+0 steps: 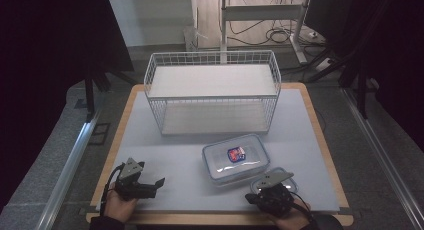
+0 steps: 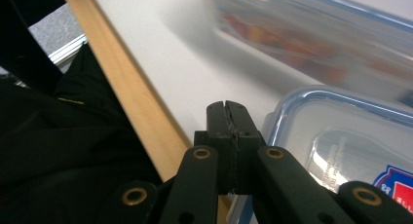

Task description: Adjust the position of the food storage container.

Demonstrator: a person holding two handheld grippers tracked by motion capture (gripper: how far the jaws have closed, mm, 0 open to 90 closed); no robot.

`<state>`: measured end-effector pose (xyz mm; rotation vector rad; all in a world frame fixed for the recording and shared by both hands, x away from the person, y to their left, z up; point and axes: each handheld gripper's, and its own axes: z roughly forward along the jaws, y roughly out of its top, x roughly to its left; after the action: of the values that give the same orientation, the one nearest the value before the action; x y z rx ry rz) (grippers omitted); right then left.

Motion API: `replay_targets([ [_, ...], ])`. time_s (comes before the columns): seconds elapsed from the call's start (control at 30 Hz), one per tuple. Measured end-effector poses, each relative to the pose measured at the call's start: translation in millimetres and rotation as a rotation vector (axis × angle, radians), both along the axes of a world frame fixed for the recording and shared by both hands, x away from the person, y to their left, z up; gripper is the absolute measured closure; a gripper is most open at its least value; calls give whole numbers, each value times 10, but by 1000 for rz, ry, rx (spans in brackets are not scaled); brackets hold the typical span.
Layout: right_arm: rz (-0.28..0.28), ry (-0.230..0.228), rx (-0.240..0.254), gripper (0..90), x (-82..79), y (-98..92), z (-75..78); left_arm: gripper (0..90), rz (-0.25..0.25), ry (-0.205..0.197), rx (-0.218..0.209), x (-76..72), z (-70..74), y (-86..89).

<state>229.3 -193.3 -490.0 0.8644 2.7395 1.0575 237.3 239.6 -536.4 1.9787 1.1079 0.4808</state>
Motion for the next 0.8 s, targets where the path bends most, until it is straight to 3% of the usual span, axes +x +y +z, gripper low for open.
replay_targets([
  [0.27,-73,2,16,897,159,-260,10,28,16,-3,-27,-26,9,36],
  [0.43,-94,1,22,897,201,-352,12,28,17,-7,-21,-38,19,30],
  [0.8,-199,-21,31,898,354,-694,21,29,21,-8,-9,-61,35,-5],
])
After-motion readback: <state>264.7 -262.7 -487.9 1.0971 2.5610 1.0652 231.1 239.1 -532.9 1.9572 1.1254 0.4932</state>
